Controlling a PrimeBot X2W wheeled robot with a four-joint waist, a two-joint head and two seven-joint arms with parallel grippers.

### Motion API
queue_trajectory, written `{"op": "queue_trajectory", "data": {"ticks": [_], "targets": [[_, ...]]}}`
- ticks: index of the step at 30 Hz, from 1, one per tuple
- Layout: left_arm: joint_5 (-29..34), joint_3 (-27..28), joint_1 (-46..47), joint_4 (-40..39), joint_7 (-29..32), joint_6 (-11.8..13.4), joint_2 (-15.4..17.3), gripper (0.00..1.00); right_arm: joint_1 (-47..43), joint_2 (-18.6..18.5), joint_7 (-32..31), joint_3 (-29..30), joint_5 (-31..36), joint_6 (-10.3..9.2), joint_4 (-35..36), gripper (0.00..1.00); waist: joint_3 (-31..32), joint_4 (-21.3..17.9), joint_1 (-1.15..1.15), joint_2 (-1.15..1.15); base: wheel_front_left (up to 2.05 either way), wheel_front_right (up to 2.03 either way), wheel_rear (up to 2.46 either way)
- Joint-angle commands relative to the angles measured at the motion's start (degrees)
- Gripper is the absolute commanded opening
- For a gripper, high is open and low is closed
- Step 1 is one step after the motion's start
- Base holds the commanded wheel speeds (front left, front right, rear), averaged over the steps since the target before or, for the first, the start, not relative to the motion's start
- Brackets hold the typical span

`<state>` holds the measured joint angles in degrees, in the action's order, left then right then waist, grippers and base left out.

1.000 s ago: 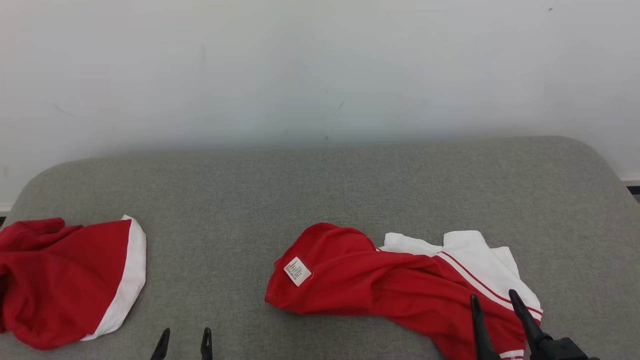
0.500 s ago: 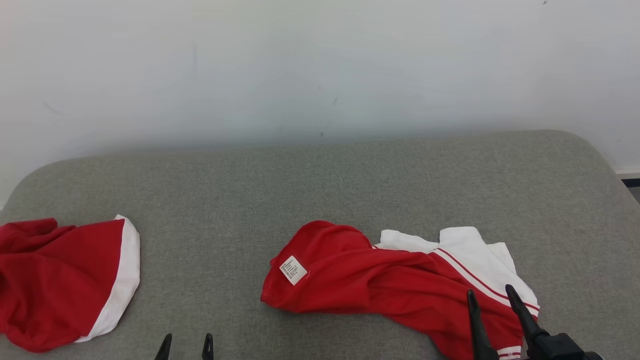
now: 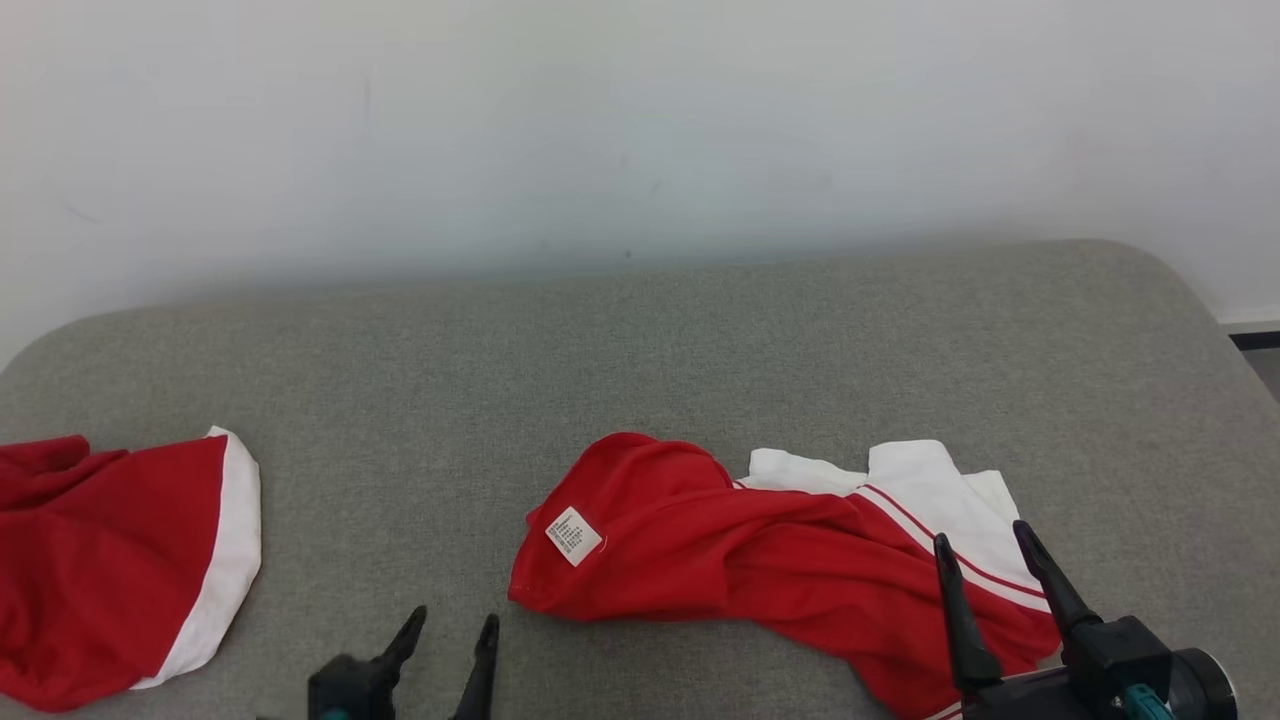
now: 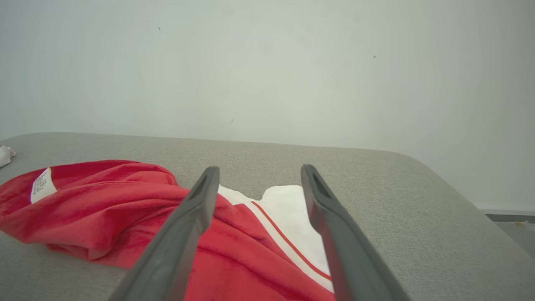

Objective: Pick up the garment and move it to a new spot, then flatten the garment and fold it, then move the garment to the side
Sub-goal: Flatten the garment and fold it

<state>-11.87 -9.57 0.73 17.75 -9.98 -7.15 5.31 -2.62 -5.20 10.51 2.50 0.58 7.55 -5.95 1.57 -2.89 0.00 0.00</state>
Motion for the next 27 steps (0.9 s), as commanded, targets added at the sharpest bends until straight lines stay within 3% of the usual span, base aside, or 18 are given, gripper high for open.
{"op": "queue_trajectory", "data": {"ticks": [1, 6, 10, 18, 19, 21, 22, 27], "targets": [[-2.5, -3.0, 3.5, 1.3, 2.8, -0.4, 1.6, 1.0, 0.5, -0.3, -0.3, -0.2, -0.2, -0.14, 0.8, 1.0, -0.6, -0.3, 0.0, 0.0, 0.0, 0.0, 0.0], [-13.2, -11.6, 12.2, 4.8, 11.5, -0.3, 6.9, 1.0, 0.5, 0.0, -0.7, -1.2, -0.8, -0.14, 1.1, 1.0, -1.8, -2.1, 0.0, 0.0, 0.0, 0.0, 0.0], [-18.3, -13.6, 14.6, 6.7, 14.6, -0.3, 9.2, 1.0, 0.7, 0.3, -0.5, -2.0, -1.1, -0.14, 0.7, 1.0, -2.5, -3.8, 0.0, 0.0, 0.0, 0.0, 0.0], [-22.8, -16.1, 16.4, 8.0, 15.9, -0.3, 11.5, 1.0, 1.4, -0.1, 0.0, -1.6, -1.1, -0.14, 0.8, 1.0, -3.4, -5.1, 0.0, 0.0, 0.0, 0.0, 0.0], [-23.4, -16.4, 16.5, 8.2, 15.9, -0.3, 11.6, 0.84, 1.5, -0.2, 0.0, -1.7, -1.1, -0.14, 0.8, 1.0, -3.4, -5.2, 0.0, 0.0, 0.0, 0.0, 0.0], [-24.0, -17.0, 16.9, 8.5, 16.3, -0.3, 11.9, 0.21, 1.6, -0.3, -0.1, -1.7, -1.0, -0.14, 0.9, 1.0, -3.6, -5.3, 0.0, 0.0, 0.0, 0.0, 0.0], [-24.3, -17.3, 17.1, 8.7, 16.3, -0.3, 11.9, 0.0, 1.7, -0.3, -0.2, -1.8, -0.9, -0.14, 0.9, 1.0, -3.7, -5.2, 0.0, 0.0, 0.0, 0.0, 0.0], [-25.1, -18.1, 17.3, 8.8, 15.5, -0.3, 12.2, 0.0, 3.3, -2.2, -2.3, -3.9, -1.2, -0.14, 0.8, 1.0, -4.7, -4.7, 0.0, 0.0, 0.0, 0.0, 0.0]]}}
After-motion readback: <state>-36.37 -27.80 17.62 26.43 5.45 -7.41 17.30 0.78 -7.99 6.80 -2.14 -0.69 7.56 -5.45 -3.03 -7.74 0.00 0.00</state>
